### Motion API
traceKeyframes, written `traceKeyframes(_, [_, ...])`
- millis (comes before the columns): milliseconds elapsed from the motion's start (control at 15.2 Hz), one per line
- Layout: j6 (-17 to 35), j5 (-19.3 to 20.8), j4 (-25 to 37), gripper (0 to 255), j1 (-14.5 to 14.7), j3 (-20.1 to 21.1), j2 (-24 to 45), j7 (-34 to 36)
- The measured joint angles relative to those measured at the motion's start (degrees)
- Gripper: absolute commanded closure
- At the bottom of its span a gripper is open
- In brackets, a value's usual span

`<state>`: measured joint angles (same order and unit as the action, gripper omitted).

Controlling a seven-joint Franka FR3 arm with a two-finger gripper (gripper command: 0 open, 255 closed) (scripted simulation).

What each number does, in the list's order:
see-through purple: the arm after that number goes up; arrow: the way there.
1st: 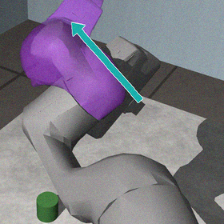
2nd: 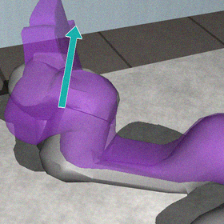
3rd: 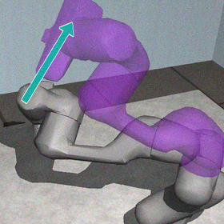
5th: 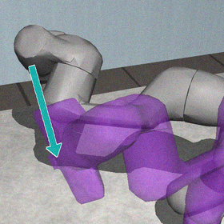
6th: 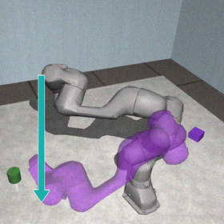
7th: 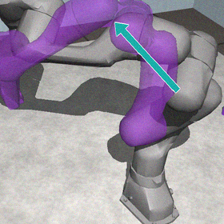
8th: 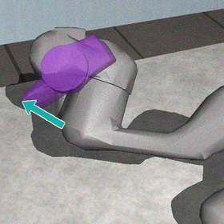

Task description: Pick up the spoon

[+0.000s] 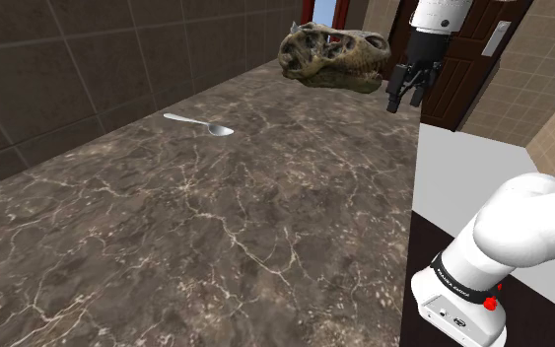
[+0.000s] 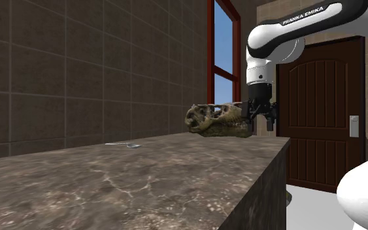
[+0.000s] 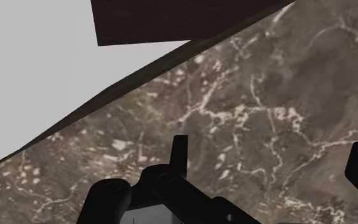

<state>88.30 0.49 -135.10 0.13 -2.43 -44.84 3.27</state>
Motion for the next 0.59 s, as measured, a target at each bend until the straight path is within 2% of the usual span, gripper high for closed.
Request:
traceKeyframes(132, [0.52, -0.34, 0.13, 0, 0.25, 0.34, 0.48, 0.25])
traceKeyframes(594, [7.79, -4.44, 3.32, 0, 3.47, 5.03, 8.35, 3.68])
